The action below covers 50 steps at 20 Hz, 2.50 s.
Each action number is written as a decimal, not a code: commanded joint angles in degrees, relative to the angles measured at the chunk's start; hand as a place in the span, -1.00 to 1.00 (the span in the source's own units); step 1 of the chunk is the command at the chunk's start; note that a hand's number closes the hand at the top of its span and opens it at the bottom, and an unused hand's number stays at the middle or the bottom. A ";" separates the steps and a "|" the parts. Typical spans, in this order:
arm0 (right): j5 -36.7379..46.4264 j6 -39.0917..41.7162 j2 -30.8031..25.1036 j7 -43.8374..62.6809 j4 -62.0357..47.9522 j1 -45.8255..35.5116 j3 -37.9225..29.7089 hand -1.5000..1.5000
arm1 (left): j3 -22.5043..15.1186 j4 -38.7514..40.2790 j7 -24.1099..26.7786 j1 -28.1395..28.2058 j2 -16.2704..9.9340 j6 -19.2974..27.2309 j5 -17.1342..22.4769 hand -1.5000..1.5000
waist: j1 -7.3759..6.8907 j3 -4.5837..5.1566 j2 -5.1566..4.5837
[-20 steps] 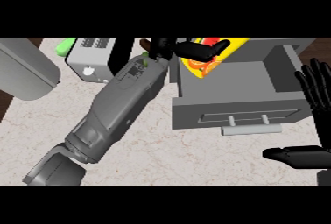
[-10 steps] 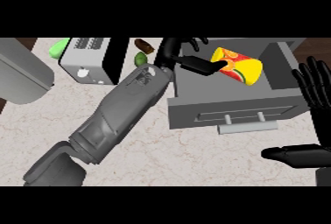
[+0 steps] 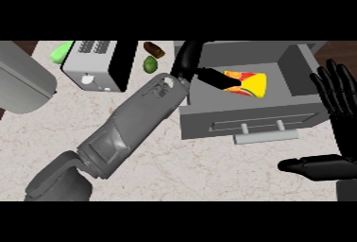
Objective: Pick up the cup, place it into the drawer and close the drawer
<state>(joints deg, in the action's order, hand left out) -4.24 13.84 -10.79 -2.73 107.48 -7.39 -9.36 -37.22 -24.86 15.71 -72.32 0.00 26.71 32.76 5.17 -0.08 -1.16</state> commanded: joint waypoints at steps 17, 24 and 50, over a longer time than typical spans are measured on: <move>-1.52 13.31 -8.84 3.61 9.75 8.68 1.45 1.00 | 8.32 -11.51 2.92 1.14 -3.67 1.76 5.87 -1.00 | -5.10 0.11 1.49; 12.51 7.56 -6.97 6.61 8.32 4.65 6.06 1.00 | 9.01 -23.00 0.29 9.23 -10.32 0.86 4.35 -1.00 | -6.46 0.12 1.48; 55.89 -18.30 -1.45 -12.87 -51.91 -21.45 19.35 1.00 | 20.34 -50.48 -0.97 42.04 -31.04 -11.85 7.20 -1.00 | -7.50 0.02 0.61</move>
<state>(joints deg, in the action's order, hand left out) 50.08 0.06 -14.17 -12.38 68.84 -21.86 12.27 -19.35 -75.19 13.46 -33.65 -29.20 17.80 39.46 -2.45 -0.04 -0.25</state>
